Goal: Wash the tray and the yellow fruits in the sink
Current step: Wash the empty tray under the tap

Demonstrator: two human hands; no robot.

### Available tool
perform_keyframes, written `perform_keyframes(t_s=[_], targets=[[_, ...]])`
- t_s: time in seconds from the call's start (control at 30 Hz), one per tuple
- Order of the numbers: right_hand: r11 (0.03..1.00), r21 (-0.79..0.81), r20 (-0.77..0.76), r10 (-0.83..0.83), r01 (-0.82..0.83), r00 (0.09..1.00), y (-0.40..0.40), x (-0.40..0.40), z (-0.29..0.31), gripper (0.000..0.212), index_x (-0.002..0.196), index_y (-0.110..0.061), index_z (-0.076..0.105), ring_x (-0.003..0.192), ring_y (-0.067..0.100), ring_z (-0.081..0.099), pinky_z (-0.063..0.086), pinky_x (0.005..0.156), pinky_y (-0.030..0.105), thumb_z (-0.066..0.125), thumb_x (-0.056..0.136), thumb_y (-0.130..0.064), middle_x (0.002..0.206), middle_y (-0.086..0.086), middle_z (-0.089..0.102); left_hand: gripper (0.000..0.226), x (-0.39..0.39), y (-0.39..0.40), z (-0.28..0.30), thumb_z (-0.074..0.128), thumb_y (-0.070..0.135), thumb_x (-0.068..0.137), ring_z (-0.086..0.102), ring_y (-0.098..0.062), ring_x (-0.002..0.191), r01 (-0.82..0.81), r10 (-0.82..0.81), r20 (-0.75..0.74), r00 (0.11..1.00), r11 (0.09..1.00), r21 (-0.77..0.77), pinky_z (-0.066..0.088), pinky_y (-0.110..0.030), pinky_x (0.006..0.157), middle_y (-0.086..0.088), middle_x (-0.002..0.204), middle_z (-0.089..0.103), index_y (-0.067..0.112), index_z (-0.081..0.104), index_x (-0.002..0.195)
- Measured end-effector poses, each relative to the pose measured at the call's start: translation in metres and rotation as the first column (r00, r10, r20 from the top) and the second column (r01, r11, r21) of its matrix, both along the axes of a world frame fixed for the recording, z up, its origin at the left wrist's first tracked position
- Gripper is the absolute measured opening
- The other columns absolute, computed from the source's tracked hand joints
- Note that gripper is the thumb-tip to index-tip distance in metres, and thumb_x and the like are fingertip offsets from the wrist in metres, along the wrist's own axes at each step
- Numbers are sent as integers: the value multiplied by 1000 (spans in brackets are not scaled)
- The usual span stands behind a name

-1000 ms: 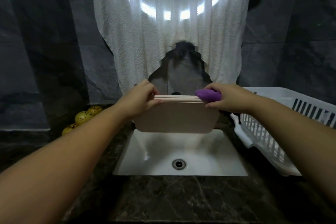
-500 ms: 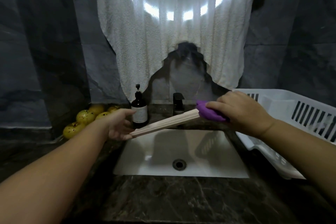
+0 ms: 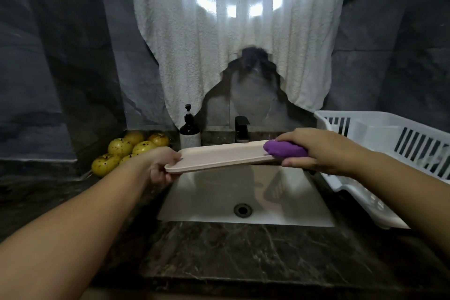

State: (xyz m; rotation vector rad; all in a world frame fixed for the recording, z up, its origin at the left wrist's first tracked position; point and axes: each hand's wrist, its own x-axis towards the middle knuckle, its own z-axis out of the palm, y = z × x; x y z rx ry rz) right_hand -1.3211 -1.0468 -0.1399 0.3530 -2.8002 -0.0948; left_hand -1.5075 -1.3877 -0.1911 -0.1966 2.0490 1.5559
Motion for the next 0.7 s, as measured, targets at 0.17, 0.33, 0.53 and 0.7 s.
perform_keyframes(t_s=[0.17,0.33,0.53,0.7], targets=[[993,-51,118,-101,108,988,-5,-2,-14,45,113,-51,49,84,3,63,54,80,33,28,84,-78,97,-20,66,32,8,-15,-7,47,21,111,69,-16,49,-47,28,-251,968,996,-73,50,-23,41,-6,59,72,-5,62,99],[944,78,-18,-321,322,947,-33,-26,-21,49,125,-36,49,100,24,58,47,82,40,30,88,-63,119,1,60,27,11,-9,-14,50,28,108,70,-27,93,-110,150,-446,882,987,114,54,-34,81,-12,103,74,10,69,102],[868,-277,-94,-452,413,887,-92,-56,-27,52,145,-22,38,118,38,47,40,95,47,39,101,-50,132,15,47,31,21,35,-17,46,28,108,71,-13,84,-76,257,-593,763,947,313,54,-28,77,5,87,76,18,68,90],[993,-115,-128,11,-25,992,-123,-53,-45,60,156,-30,31,118,31,46,43,100,44,45,100,-46,139,10,45,30,24,50,-11,44,23,111,72,0,73,-33,327,-616,717,898,439,54,-16,63,11,81,78,17,68,94]])
